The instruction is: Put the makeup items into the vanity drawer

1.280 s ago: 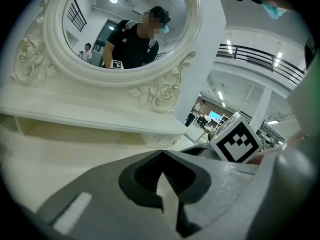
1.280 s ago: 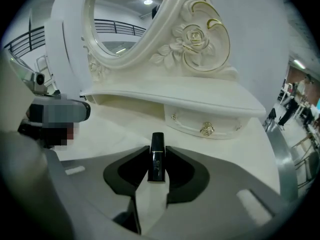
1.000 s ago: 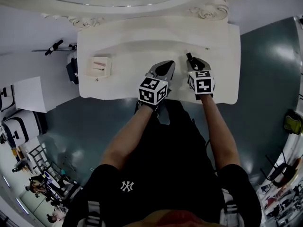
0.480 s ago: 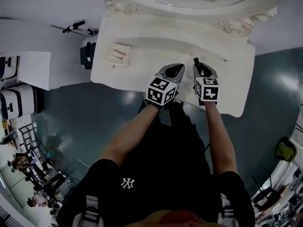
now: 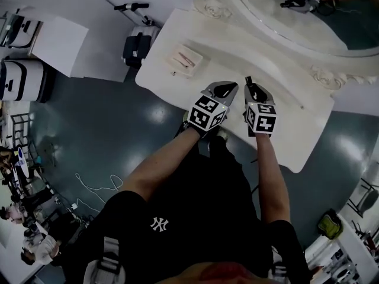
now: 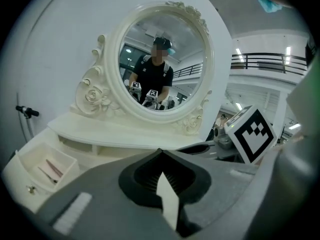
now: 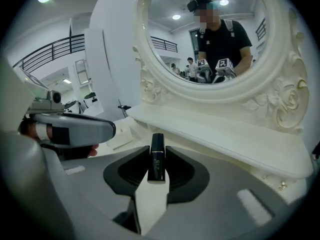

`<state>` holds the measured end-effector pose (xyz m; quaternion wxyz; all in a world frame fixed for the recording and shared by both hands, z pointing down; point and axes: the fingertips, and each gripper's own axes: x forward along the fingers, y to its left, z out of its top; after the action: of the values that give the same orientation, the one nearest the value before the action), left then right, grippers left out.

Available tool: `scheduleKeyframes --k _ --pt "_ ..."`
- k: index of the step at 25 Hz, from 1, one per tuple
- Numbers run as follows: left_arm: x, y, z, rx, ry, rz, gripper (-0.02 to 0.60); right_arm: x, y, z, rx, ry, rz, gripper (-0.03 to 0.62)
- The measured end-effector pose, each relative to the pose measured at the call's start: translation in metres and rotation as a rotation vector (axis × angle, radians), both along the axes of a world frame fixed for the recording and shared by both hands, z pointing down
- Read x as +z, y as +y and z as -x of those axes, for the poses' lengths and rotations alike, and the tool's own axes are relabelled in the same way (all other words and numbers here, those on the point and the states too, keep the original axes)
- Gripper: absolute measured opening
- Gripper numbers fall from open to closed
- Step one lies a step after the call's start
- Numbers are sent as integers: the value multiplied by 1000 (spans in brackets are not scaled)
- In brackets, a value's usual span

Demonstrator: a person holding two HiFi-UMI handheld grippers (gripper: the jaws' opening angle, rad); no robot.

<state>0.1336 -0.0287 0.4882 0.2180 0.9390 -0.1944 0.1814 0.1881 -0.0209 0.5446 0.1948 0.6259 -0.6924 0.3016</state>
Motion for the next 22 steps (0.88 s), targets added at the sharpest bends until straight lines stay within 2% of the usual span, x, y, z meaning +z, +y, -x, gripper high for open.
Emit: scheduleKeyframes --k 14,22 --pt "3 -86 138 -198 6 -6 0 -4 -101 164 -290 1 -20 123" --pt "10 -127 196 -262 8 6 0 17 -145 224 -381 50 26 123"
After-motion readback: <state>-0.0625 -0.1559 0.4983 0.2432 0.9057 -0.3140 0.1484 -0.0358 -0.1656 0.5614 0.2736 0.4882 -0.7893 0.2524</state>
